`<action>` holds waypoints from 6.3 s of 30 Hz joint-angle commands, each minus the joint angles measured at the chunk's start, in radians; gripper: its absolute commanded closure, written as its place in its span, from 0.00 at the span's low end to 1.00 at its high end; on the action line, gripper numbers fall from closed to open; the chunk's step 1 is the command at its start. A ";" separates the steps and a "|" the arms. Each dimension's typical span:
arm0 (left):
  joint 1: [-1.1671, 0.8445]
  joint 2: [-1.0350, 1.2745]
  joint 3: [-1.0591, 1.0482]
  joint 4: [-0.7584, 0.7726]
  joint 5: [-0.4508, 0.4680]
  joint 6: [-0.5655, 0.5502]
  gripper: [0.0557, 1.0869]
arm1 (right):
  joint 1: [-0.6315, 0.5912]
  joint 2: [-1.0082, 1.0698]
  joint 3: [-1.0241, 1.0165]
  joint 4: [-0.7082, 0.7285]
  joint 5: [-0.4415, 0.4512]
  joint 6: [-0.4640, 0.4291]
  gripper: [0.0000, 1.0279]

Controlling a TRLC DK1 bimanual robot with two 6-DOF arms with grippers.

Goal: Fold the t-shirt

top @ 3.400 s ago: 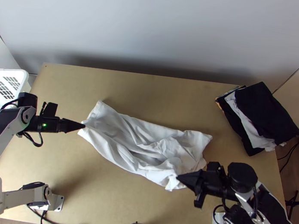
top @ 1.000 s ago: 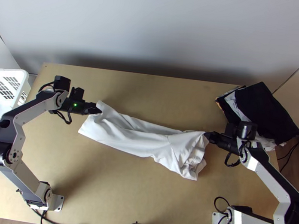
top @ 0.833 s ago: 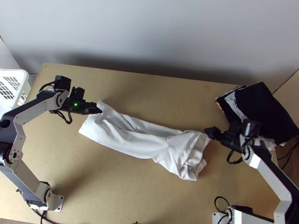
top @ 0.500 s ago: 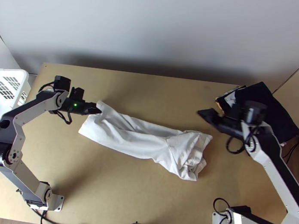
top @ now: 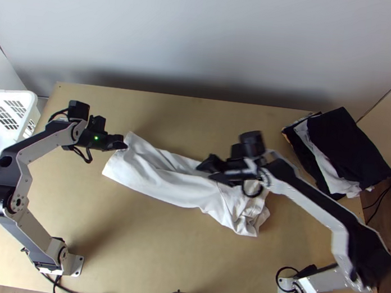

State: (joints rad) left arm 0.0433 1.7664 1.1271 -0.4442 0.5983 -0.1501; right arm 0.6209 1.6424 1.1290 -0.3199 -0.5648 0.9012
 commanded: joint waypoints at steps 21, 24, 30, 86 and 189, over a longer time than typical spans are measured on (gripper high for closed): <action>0.012 -0.160 0.023 -0.077 -0.078 -0.045 0.05 | 0.166 0.234 0.032 0.239 0.197 -0.099 0.19; 0.053 -0.182 0.023 -0.131 -0.078 -0.089 0.05 | 0.166 0.195 0.040 0.239 0.206 -0.108 0.19; 0.188 -0.047 0.030 -0.254 -0.031 -0.118 0.05 | 0.169 0.171 0.051 0.239 0.212 -0.111 0.19; 0.110 -0.007 -0.112 0.148 0.288 -0.421 0.05 | 0.293 0.232 0.114 0.237 0.217 0.036 0.19; -0.714 -0.012 0.280 0.400 0.087 -0.644 0.96 | -0.529 -0.279 -0.245 0.196 0.237 -0.077 0.19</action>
State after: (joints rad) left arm -0.5724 1.6714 1.3281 -0.0696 0.7013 -0.7788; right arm 0.2539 1.4712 0.9497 -0.0841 -0.3290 0.8429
